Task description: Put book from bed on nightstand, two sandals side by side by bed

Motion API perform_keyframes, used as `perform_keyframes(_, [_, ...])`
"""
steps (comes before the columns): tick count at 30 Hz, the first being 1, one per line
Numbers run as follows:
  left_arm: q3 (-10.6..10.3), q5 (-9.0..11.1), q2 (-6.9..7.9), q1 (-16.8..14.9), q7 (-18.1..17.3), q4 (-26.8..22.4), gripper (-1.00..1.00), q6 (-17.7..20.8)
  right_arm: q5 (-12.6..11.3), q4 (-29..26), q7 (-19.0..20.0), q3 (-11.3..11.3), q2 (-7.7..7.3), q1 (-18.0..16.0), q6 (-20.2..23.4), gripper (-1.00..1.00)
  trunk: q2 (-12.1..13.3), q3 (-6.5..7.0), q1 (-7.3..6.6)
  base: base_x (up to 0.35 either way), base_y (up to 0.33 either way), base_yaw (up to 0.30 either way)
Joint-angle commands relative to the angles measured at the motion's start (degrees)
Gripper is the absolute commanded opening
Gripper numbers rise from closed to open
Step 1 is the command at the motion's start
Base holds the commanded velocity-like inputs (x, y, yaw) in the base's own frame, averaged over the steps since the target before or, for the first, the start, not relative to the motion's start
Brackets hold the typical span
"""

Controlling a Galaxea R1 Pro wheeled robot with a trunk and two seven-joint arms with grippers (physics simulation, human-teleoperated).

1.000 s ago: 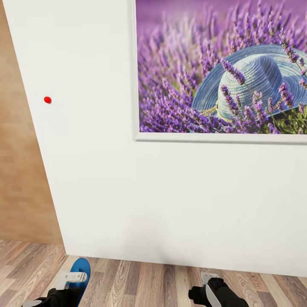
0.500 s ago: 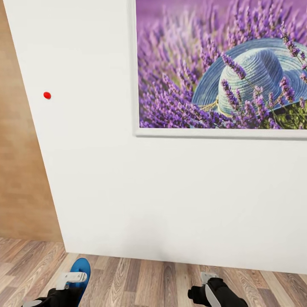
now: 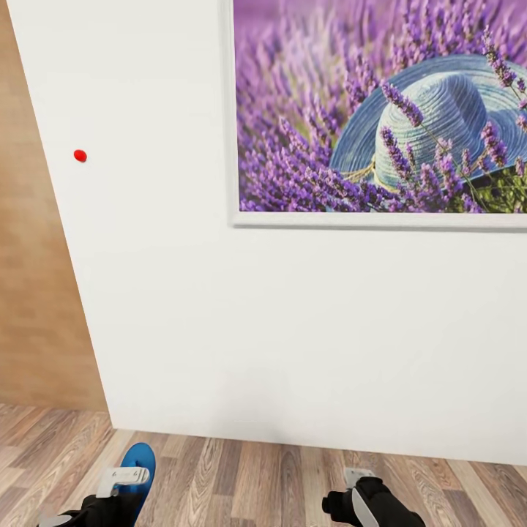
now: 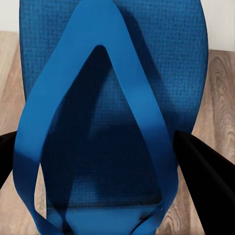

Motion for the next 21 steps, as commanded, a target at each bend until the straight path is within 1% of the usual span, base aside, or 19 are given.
perform_keyframes(1, [0.07,0.33,0.01,0.0,-0.12,-0.07,-1.0,0.28,0.06,-0.1,-0.06,-0.38,0.06,-0.02,0.29,1.0,-0.44,-0.24,0.22,0.0,0.0,0.0])
perform_keyframes(21, [0.09,0.27,0.01,0.0,-0.16,-0.07,-1.0,0.2,-0.02,-0.09,-0.76,-0.48,0.33,-0.44,0.61,1.0,-8.46,-3.83,4.62,0.0,0.0,0.0])
